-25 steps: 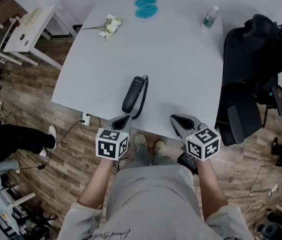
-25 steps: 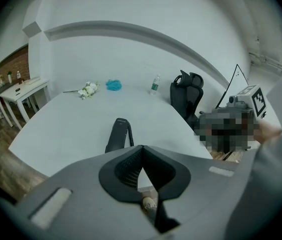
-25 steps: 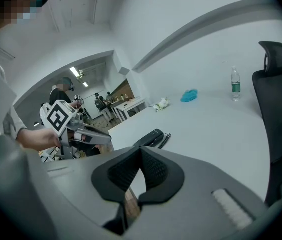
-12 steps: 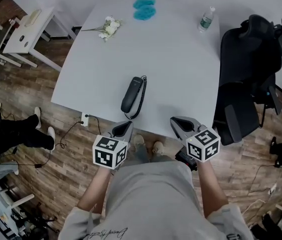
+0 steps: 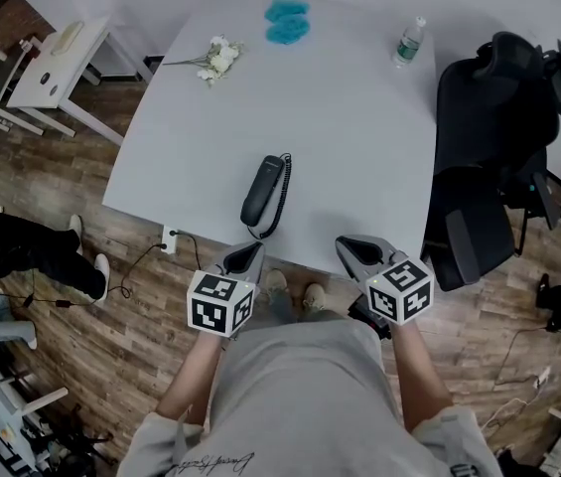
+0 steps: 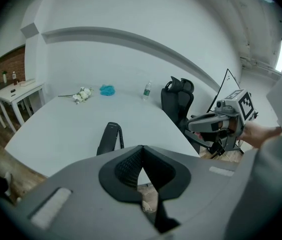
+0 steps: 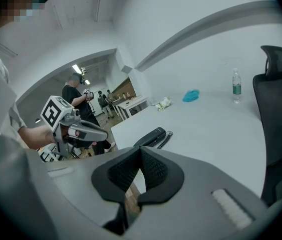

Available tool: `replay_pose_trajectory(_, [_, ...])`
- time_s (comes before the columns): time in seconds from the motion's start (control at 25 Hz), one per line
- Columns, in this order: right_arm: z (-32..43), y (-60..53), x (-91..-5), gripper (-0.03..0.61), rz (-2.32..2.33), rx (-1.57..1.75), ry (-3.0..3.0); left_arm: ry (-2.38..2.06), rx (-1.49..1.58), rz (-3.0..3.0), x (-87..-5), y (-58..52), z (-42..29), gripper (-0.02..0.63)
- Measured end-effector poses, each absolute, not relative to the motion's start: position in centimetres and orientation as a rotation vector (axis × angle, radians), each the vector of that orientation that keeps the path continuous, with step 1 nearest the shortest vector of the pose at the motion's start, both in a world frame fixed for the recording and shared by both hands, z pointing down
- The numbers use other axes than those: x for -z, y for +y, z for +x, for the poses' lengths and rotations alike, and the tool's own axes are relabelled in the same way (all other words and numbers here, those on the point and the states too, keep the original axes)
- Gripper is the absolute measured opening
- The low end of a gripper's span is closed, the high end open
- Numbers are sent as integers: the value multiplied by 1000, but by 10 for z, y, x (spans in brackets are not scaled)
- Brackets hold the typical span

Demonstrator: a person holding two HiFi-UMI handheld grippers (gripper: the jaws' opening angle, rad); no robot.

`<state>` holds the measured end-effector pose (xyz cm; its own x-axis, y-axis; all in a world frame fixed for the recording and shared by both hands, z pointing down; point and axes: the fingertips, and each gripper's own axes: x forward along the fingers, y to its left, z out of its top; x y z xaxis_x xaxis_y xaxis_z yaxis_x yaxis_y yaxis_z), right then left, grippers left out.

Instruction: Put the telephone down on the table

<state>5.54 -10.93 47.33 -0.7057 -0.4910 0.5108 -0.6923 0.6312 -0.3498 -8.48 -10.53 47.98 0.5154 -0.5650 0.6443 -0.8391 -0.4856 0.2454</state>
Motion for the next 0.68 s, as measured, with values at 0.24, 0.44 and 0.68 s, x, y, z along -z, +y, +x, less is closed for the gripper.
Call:
replay_pose_trajectory(0.24, [55, -107, -475, 5, 938, -761, -2490, -1149, -665, 2204, -482, -103, -87, 15])
replay_pose_trajectory(0.44, [52, -106, -476, 5, 936, -764, -2493, -1146, -667, 2205, -482, -100, -87, 15])
replay_pose_trajectory(0.68, [50, -103, -479, 5, 938, -777, -2486, -1134, -672, 2204, -483, -98, -88, 15])
